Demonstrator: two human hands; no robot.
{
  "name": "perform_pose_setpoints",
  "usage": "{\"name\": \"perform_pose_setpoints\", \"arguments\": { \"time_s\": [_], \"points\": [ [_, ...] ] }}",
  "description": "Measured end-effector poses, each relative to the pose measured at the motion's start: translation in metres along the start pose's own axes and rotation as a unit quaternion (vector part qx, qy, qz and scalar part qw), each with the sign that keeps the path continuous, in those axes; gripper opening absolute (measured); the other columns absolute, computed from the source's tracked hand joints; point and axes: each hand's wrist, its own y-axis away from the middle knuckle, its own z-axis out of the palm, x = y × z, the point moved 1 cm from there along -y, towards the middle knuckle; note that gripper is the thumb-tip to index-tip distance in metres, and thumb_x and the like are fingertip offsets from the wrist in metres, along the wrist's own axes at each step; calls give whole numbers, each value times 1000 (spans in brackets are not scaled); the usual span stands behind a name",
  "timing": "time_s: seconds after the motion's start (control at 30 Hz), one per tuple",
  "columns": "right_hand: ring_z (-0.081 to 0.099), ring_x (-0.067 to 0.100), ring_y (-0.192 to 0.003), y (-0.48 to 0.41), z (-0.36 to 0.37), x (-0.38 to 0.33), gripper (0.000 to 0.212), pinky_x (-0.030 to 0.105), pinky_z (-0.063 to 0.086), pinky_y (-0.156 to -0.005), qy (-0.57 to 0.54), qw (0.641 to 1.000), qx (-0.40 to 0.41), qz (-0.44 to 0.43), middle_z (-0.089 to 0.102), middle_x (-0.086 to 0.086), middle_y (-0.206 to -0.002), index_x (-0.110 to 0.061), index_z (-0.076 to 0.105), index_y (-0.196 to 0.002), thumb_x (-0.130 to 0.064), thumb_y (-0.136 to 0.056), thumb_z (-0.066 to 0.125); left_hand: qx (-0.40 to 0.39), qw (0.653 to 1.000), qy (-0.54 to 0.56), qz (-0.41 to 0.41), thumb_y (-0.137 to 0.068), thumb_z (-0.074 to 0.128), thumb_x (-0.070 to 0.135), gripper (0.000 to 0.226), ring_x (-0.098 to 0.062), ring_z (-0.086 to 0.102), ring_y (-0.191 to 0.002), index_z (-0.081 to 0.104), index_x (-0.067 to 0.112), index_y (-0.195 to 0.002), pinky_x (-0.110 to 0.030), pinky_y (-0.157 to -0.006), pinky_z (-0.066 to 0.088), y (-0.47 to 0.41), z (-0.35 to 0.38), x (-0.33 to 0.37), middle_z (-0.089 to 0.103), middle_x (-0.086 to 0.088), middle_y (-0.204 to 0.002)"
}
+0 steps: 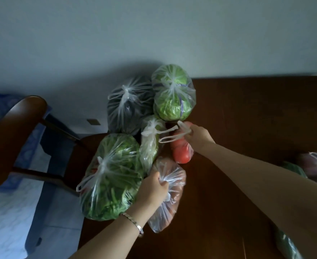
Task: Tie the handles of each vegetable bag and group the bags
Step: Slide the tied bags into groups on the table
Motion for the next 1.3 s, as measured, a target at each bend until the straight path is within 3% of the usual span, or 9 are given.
{"name": "perform_pose_setpoints", "arguments": {
  "time_s": [0.17,0.3,0.37,0.53,0.8,0.93,1.07,1.2,1.3],
  "points": [
    [55,31,-101,-10,25,-21,32,28,36,-73,-25,1000,3,9,58,10,-108,-1,49,-117,-22,-93,44,-41,998,-55,6,-89,49,27,31,-20,63,-88,49,11,-115,-32,-70,52,-11,-4,-1,60,-6,-111],
    [50,16,-100,5,29,-15,43,29,41,-82,5,997,-64,-42,50,2,-131,-11,38,-135,-20,-93,44,-70,996,-54,2,-89,51,22,10,-11,52,-61,49,13,-90,-20,-51,40,-21,-6,0,56,-1,-82],
    [53,13,-96,18,21,-3,53,30,48,-80,-3,995,-81,-50,50,-3,-125,-19,31,-140,-16,-90,49,-79,993,-85,-1,-88,54,24,18,-17,61,-74,50,9,-96,-27,-59,48,-24,-6,3,60,-5,-90],
    [58,12,-96,53,-38,56,28,23,47,-79,-5,1000,-23,-3,58,-7,-100,-19,56,-117,-21,-88,55,28,929,-351,111,-87,51,39,53,-29,44,-121,36,13,-131,-43,-101,37,-12,-2,57,41,-13,-134],
    [63,25,-88,118,-179,193,14,27,46,-73,85,979,135,127,70,8,-91,-14,70,-91,-18,-84,59,-126,913,-256,291,-93,38,26,27,-27,57,-99,50,12,-113,-40,-87,47,34,92,192,57,-9,-112],
    [56,34,-106,125,-223,262,42,36,46,-86,185,961,79,190,59,16,-116,-13,58,-111,-34,-76,67,-132,941,-225,215,-90,46,37,44,-32,53,-112,40,11,-125,-40,-90,44,47,160,238,50,-11,-124],
    [42,29,-120,127,-220,309,81,40,40,-96,368,910,-20,190,40,12,-129,-16,33,-133,-52,-70,69,-116,971,-193,77,-76,64,53,96,-33,43,-124,12,8,-143,-40,-98,41,51,220,253,35,-15,-138],
    [39,29,-119,120,-219,327,59,39,40,-97,375,922,15,94,38,11,-128,-18,41,-129,-43,-80,61,-130,982,-137,-29,-72,68,53,110,-30,49,-123,2,2,-145,-37,-97,44,52,260,249,41,-16,-139],
    [42,28,-116,112,-220,334,41,40,42,-98,348,937,-9,38,42,7,-127,-24,51,-119,-32,-81,62,-80,982,-169,-32,-82,64,29,73,-29,56,-115,23,5,-138,-37,-90,49,51,264,246,51,-13,-129]
  ]
}}
